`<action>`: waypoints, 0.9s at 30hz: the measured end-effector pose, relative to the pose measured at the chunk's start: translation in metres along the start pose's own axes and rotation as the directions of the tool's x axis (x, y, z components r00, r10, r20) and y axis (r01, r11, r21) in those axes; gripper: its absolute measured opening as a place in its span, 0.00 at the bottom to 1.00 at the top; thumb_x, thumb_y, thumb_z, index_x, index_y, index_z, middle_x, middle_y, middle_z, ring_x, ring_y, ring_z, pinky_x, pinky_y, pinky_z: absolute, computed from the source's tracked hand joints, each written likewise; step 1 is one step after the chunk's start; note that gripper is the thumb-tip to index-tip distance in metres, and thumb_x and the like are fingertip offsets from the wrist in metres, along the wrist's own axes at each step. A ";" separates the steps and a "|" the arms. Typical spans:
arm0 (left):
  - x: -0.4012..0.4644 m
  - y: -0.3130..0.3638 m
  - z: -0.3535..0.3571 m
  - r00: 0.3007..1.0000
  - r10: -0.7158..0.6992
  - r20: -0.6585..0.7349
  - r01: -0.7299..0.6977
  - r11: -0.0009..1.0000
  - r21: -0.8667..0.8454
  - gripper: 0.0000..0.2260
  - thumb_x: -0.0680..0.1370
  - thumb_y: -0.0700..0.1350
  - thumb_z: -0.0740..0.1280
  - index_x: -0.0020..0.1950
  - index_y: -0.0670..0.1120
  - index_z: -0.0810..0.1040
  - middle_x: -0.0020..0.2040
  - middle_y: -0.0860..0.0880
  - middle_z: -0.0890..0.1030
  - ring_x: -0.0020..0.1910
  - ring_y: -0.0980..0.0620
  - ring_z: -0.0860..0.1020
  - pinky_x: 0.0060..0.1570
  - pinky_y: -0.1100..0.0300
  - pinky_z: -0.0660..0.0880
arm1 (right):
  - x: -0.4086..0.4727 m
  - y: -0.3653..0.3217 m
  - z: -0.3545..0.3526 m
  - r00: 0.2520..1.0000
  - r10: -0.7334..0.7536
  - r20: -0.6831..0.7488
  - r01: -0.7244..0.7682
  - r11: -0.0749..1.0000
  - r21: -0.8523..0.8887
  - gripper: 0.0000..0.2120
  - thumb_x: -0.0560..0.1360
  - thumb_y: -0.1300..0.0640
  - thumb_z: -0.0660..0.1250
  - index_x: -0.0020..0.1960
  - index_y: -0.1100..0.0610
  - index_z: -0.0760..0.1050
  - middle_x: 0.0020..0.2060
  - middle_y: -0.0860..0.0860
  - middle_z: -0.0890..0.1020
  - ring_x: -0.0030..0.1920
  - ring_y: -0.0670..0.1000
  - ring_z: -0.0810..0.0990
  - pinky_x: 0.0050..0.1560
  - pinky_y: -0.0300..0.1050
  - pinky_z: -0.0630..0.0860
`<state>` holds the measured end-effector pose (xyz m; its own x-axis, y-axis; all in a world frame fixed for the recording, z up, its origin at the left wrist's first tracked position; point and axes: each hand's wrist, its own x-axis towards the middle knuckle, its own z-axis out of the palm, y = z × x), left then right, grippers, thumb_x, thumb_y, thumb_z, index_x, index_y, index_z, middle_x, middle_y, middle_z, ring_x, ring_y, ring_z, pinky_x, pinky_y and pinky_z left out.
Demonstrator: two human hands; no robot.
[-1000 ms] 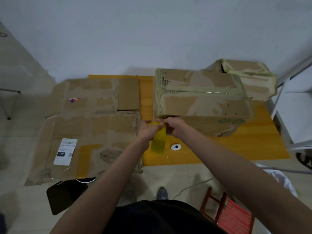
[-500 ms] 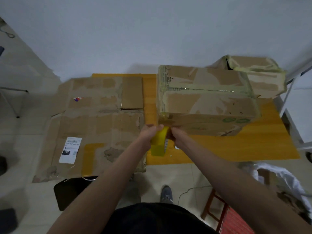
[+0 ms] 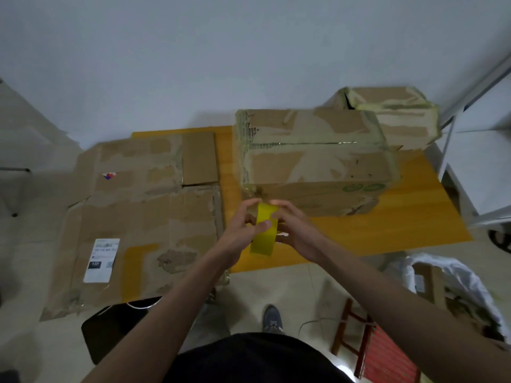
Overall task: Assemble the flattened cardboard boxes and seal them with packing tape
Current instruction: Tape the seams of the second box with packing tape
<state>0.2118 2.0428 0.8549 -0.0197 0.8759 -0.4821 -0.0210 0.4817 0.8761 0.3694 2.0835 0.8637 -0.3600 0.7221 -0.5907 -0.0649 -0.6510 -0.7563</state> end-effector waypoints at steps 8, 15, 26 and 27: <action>-0.002 0.022 0.013 0.950 0.313 -0.019 -0.261 0.824 0.502 0.11 0.75 0.52 0.74 0.56 0.54 0.80 0.52 0.47 0.78 0.48 0.59 0.78 0.49 0.66 0.76 | -0.032 0.004 -0.019 0.986 -0.158 -0.044 0.156 0.987 -0.041 0.24 0.76 0.63 0.71 0.68 0.47 0.71 0.48 0.57 0.82 0.42 0.51 0.83 0.41 0.49 0.79; -0.003 0.049 0.029 0.883 0.460 -0.092 -0.322 0.737 0.594 0.05 0.73 0.40 0.75 0.38 0.47 0.83 0.37 0.52 0.83 0.33 0.58 0.80 0.35 0.67 0.74 | -0.047 0.006 -0.022 0.952 -0.301 -0.050 0.290 0.943 -0.165 0.25 0.74 0.59 0.73 0.66 0.41 0.70 0.59 0.54 0.80 0.56 0.57 0.80 0.50 0.54 0.80; -0.014 0.039 0.045 0.722 0.690 -0.057 -0.491 0.568 0.661 0.06 0.79 0.43 0.68 0.43 0.46 0.78 0.41 0.52 0.78 0.41 0.55 0.75 0.40 0.70 0.67 | -0.052 0.002 -0.019 0.921 -0.379 -0.087 0.352 0.908 -0.227 0.17 0.79 0.58 0.69 0.64 0.47 0.69 0.51 0.55 0.81 0.46 0.53 0.80 0.39 0.45 0.75; -0.016 0.039 0.046 0.709 0.702 -0.071 -0.499 0.570 0.652 0.05 0.79 0.42 0.68 0.43 0.46 0.77 0.41 0.52 0.78 0.41 0.55 0.75 0.39 0.69 0.67 | -0.050 0.003 -0.018 0.922 -0.376 -0.092 0.348 0.910 -0.225 0.15 0.79 0.57 0.69 0.63 0.48 0.70 0.50 0.55 0.81 0.43 0.51 0.79 0.37 0.42 0.75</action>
<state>0.2570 2.0486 0.8976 -0.0996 0.9570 0.2723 0.6499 -0.1447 0.7461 0.4044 2.0500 0.8859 -0.2220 0.9320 -0.2866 0.0245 -0.2885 -0.9572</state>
